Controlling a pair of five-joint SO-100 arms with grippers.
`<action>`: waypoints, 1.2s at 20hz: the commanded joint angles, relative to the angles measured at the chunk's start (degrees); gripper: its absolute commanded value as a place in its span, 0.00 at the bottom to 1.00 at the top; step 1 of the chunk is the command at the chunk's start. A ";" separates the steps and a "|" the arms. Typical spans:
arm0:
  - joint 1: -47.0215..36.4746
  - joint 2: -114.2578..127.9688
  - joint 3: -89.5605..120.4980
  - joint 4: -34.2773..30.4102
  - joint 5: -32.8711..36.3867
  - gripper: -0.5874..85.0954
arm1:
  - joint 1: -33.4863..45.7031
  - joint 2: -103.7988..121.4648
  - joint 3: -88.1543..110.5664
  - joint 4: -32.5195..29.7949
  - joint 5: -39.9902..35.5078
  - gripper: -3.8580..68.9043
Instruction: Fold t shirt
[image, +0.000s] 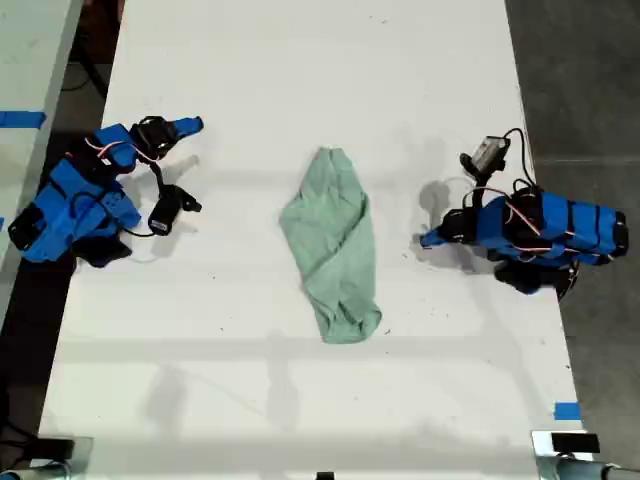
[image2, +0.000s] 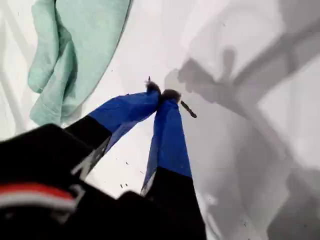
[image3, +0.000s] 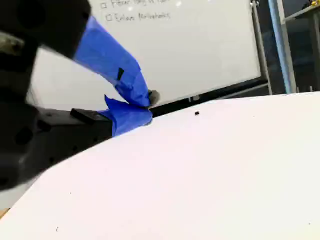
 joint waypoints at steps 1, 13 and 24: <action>-1.41 0.70 2.46 0.70 -2.72 0.00 | 0.70 0.35 2.99 -0.35 -0.26 0.08; 1.32 0.70 2.20 -3.08 -1.49 0.00 | 3.08 0.62 -2.11 2.11 1.14 0.08; 19.42 -49.22 -52.47 19.42 -20.74 0.00 | 0.35 -16.35 -35.07 11.78 13.45 0.08</action>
